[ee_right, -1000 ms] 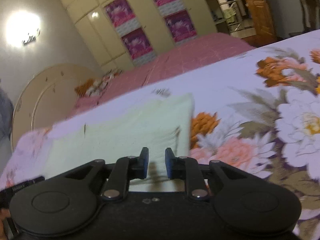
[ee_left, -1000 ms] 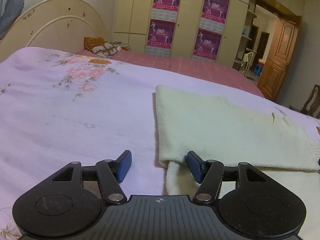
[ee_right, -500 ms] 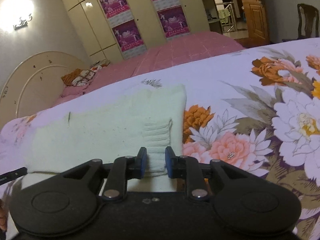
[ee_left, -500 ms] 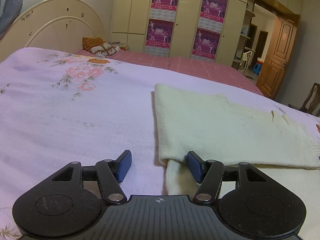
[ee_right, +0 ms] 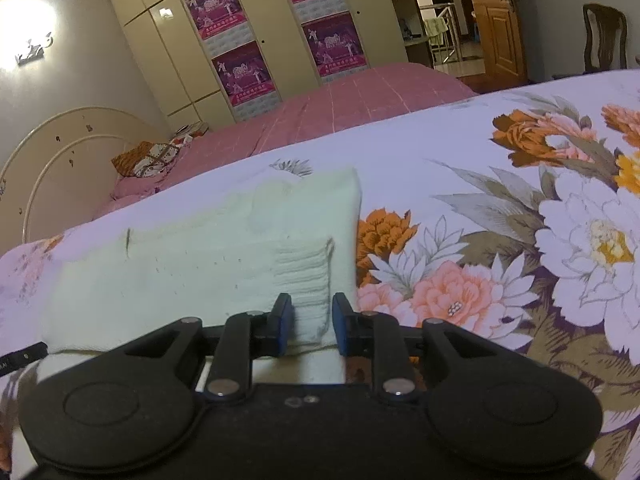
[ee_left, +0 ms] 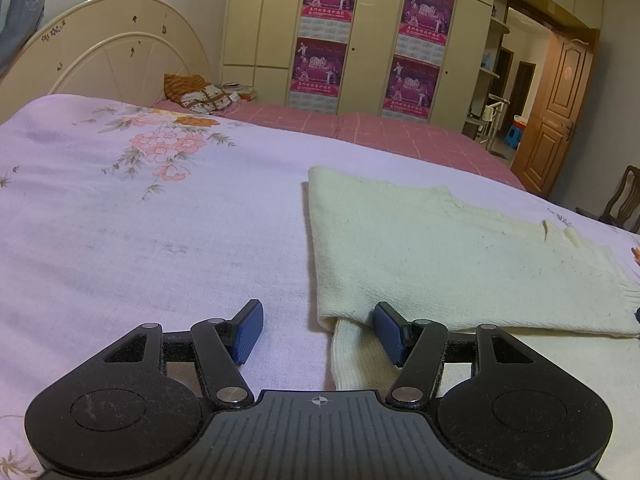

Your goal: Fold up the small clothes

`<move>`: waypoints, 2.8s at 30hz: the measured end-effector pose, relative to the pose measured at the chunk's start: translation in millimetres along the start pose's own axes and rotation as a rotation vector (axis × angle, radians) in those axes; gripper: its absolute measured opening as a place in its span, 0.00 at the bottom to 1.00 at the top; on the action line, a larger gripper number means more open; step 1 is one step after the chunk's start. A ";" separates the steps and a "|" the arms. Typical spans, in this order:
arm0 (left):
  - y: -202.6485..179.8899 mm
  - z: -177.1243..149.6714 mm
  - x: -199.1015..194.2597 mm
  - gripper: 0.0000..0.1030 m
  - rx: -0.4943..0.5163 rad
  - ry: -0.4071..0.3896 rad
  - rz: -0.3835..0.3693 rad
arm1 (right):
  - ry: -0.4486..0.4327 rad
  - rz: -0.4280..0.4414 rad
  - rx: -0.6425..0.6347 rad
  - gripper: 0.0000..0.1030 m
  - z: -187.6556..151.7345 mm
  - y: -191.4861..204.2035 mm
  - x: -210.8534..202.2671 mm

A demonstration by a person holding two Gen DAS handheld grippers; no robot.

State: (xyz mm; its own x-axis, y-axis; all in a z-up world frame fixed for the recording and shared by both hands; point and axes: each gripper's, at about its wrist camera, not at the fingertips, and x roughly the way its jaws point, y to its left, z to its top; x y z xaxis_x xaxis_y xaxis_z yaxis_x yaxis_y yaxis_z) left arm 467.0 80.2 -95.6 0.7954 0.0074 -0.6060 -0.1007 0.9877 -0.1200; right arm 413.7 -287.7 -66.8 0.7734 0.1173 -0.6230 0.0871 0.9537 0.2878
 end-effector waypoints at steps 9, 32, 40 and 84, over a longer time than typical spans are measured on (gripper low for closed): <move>-12.7 -3.9 -3.4 0.59 0.070 -0.017 0.004 | -0.081 0.004 -0.082 0.06 2.1 12.1 -20.2; -60.7 20.3 0.6 0.59 0.165 -0.063 -0.147 | 0.000 -0.067 -0.167 0.07 7.1 24.2 17.3; -55.3 60.9 45.2 0.59 0.130 -0.071 -0.127 | -0.066 0.098 -0.126 0.15 23.0 52.2 35.1; -66.9 4.3 -7.7 0.59 0.151 -0.018 -0.121 | -0.044 -0.052 -0.154 0.13 0.0 2.8 -1.0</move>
State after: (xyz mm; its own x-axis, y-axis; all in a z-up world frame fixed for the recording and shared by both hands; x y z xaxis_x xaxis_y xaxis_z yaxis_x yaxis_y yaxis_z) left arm 470.2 14.7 -79.5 0.8068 -0.1110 -0.5803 0.0856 0.9938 -0.0711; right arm 413.1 -285.2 -65.4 0.7972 0.0581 -0.6009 0.0325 0.9898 0.1388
